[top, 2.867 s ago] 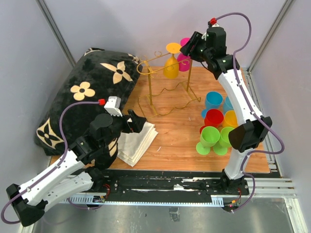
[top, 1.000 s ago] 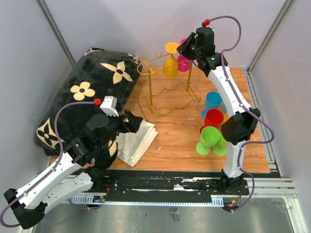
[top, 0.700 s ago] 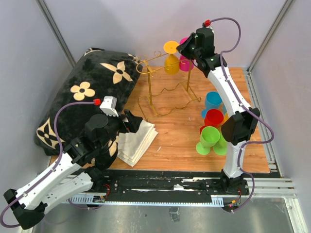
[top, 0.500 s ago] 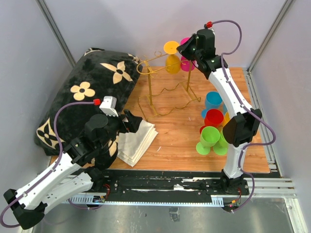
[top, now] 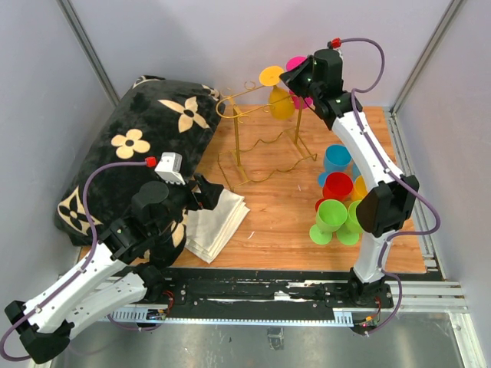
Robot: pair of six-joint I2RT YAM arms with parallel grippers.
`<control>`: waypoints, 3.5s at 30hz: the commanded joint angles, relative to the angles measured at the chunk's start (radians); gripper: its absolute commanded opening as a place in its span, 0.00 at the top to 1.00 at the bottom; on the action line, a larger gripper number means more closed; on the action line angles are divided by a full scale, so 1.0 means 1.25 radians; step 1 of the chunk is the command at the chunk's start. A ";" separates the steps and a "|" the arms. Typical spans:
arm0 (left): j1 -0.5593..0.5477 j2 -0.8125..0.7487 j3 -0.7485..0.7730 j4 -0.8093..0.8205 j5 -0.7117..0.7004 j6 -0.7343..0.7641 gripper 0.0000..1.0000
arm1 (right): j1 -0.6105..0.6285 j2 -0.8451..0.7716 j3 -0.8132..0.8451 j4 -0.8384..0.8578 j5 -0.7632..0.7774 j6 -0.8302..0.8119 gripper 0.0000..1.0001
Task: Take the wine glass off the wine glass rack
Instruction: Pick up the wine glass from the wine rack.
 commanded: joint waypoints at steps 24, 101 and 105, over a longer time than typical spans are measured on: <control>0.009 -0.005 0.027 0.010 -0.020 -0.003 0.00 | -0.006 -0.068 -0.135 0.233 0.022 0.210 0.99; 0.010 0.021 0.040 0.013 -0.019 -0.007 0.00 | 0.050 0.080 0.074 0.180 0.244 0.185 0.99; 0.009 0.020 0.039 0.013 -0.019 -0.009 0.00 | 0.053 0.100 0.096 0.173 0.236 0.186 0.99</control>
